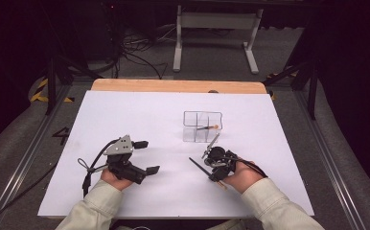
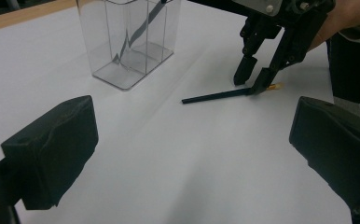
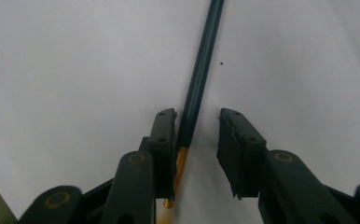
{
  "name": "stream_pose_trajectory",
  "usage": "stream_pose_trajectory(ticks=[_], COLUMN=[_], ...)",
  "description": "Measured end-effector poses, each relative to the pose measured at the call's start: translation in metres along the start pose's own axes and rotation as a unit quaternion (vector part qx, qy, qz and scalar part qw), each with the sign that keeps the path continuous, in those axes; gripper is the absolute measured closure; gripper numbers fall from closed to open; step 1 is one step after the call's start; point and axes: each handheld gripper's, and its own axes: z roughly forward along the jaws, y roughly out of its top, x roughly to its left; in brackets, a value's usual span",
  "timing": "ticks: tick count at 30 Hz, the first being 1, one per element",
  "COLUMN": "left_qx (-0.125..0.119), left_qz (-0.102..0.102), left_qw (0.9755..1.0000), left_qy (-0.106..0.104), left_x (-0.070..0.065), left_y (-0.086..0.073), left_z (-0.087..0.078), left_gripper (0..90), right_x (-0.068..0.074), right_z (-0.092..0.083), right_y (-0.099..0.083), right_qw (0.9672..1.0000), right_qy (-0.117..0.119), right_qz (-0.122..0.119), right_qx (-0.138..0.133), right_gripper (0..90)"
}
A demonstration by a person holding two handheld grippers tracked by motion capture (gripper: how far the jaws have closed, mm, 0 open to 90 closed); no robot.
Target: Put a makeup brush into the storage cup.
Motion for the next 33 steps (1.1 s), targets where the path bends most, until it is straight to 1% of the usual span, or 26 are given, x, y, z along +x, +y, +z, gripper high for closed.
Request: stream_pose_trajectory(ticks=[2, 4, 6, 9, 14, 16, 20, 23, 25, 27, 28, 29, 30, 31, 32, 33], left_qx=[0.000, 0.000, 0.000, 0.000, 0.000, 0.000, -0.001, 0.001, 0.001, -0.009, -0.022, -0.022, -0.025, -0.030, -0.030, -0.030], left_qz=[-0.001, -0.001, -0.001, 0.000, -0.002, -0.004, -0.003, 0.005, 0.005, 0.012, 0.017, 0.017, 0.022, 0.023, 0.023, 0.022], left_qw=[1.0000, 1.0000, 1.0000, 1.0000, 1.0000, 1.0000, 1.0000, 0.9999, 0.9999, 0.9996, 0.9988, 0.9988, 0.9985, 0.9982, 0.9982, 0.9981], left_qy=[-0.001, 0.001, 0.000, 0.000, -0.003, -0.005, -0.007, -0.009, -0.011, -0.025, -0.039, -0.039, -0.042, -0.046, -0.046, -0.049], left_x=[0.000, 0.000, 0.000, 0.000, 0.000, 0.000, -0.001, -0.001, -0.001, -0.002, -0.004, -0.004, -0.005, -0.006, -0.006, -0.006], left_y=[0.000, 0.000, 0.000, 0.000, 0.000, 0.000, 0.001, 0.001, 0.002, 0.002, 0.004, 0.004, 0.005, 0.005, 0.006, 0.006], left_z=[0.000, 0.000, 0.000, 0.000, 0.001, 0.000, 0.000, 0.000, 0.000, -0.002, -0.004, -0.004, -0.005, -0.005, -0.006, -0.005], left_gripper=[1.8, 1.7, 1.7, 1.7, 1.7, 1.7, 1.9, 2.1, 2.2, 1.9, 0.5, 0.3, 0.3, 0.2, 0.2, 0.2], right_x=[0.000, 0.001, 0.001, 0.001, 0.001, 0.003, 0.002, 0.003, 0.003, 0.004, 0.005, 0.005, 0.007, 0.008, 0.009, 0.012], right_z=[0.000, 0.000, 0.000, 0.000, 0.000, 0.000, 0.000, -0.003, -0.006, -0.012, -0.018, -0.018, -0.021, -0.024, -0.028, -0.034], right_y=[0.000, 0.000, 0.000, 0.000, 0.001, 0.002, 0.002, 0.002, 0.002, 0.003, 0.004, 0.004, 0.005, 0.006, 0.007, 0.009], right_qw=[1.0000, 1.0000, 0.9999, 0.9999, 0.9998, 0.9998, 0.9997, 0.9996, 0.9996, 0.9993, 0.9989, 0.9989, 0.9986, 0.9983, 0.9979, 0.9970], right_qy=[0.000, -0.006, -0.009, -0.009, -0.010, -0.012, -0.012, -0.011, -0.011, -0.012, -0.016, -0.016, -0.018, -0.019, -0.021, -0.021], right_qz=[-0.001, -0.005, -0.009, -0.007, -0.011, -0.009, -0.012, -0.023, -0.024, -0.035, -0.044, -0.044, -0.049, -0.054, -0.061, -0.074], right_qx=[0.001, 0.003, 0.005, 0.006, 0.012, 0.016, 0.017, 0.012, 0.009, 0.003, 0.002, 0.002, 0.003, 0.004, 0.002, 0.001], right_gripper=[69.4, 72.2, 76.4, 82.0, 82.7, 83.0, 83.1, 83.2, 83.2, 83.2, 83.2, 83.2, 83.2, 83.2, 83.2, 83.2])
